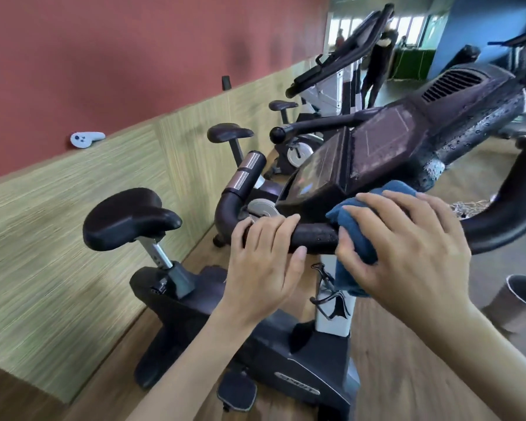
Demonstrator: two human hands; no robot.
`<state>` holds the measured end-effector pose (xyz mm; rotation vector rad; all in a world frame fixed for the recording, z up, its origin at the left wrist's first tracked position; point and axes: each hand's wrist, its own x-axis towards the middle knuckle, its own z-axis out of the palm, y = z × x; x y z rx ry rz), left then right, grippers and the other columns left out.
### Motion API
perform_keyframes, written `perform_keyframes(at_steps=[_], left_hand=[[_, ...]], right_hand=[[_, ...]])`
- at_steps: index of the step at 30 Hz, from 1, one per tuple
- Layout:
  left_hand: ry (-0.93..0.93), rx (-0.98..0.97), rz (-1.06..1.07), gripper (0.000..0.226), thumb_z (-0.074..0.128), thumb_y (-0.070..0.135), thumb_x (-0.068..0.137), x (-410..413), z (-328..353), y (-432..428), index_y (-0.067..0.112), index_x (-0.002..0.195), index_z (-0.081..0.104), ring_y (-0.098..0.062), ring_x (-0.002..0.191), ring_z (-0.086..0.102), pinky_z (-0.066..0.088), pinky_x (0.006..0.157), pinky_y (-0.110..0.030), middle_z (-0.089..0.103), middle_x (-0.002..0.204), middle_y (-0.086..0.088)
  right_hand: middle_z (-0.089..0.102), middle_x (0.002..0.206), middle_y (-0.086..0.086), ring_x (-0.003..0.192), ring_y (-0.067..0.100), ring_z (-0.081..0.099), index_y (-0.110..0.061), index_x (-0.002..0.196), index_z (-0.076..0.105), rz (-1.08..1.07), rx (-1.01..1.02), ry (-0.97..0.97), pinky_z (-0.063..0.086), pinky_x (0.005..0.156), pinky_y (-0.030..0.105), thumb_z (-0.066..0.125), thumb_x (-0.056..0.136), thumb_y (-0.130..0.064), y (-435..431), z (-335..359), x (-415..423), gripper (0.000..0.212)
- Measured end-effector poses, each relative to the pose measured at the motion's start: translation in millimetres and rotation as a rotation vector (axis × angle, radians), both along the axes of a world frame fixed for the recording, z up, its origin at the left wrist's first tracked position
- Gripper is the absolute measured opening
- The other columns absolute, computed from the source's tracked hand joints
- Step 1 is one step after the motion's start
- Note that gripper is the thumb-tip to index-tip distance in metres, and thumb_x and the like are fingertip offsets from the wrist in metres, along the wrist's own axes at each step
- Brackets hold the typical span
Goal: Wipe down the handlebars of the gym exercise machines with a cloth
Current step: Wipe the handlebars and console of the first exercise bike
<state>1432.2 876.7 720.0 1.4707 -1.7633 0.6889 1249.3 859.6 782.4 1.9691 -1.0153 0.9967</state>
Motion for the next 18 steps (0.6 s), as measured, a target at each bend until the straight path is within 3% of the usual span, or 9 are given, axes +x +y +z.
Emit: perform_keyframes(at_steps=[4, 9, 13, 18], left_hand=[[0.008, 0.051, -0.023, 0.049, 0.024, 0.036, 0.101, 0.3, 3.4, 2.6, 0.009, 0.123, 0.058, -0.021, 0.108, 0.057, 0.037, 0.102, -0.042, 0.062, 0.117, -0.003], [0.041, 0.091, -0.102, 0.046, 0.027, 0.033, 0.1, 6.4, 6.9, 6.7, 0.01, 0.127, 0.056, -0.021, 0.111, 0.057, 0.036, 0.104, -0.041, 0.061, 0.119, -0.002], [0.065, 0.089, -0.157, 0.049, 0.021, 0.031, 0.102, 16.6, 7.7, 8.7, 0.011, 0.127, 0.057, -0.017, 0.116, 0.056, 0.034, 0.108, -0.043, 0.061, 0.123, 0.0], [0.096, 0.078, -0.116, 0.052, 0.017, 0.033, 0.103, 28.0, 3.2, 9.8, 0.011, 0.127, 0.057, -0.015, 0.118, 0.054, 0.03, 0.111, -0.045, 0.06, 0.124, 0.0]], right_hand=[[0.068, 0.112, 0.007, 0.11, 0.036, 0.06, -0.012, 0.096, 0.069, -0.054, 0.137, -0.13, 0.038, 0.103, 0.056, 0.042, 0.094, -0.038, -1.2, 6.0, -28.6, 0.037], [0.071, 0.097, 0.005, 0.086, 0.034, 0.062, -0.01, 0.083, 0.067, -0.15, -0.004, -0.211, 0.046, 0.079, 0.042, 0.045, 0.094, -0.031, 0.1, 1.2, -10.2, 0.032], [0.067, 0.08, 0.005, 0.077, 0.032, 0.06, -0.013, 0.071, 0.06, -0.138, -0.076, -0.09, 0.045, 0.077, 0.042, 0.047, 0.092, -0.031, -0.4, -2.0, 25.5, 0.031], [0.062, 0.074, 0.002, 0.072, 0.027, 0.059, -0.015, 0.074, 0.062, -0.033, -0.023, 0.043, 0.045, 0.081, 0.039, 0.044, 0.095, -0.035, -3.1, -12.5, 55.0, 0.034]])
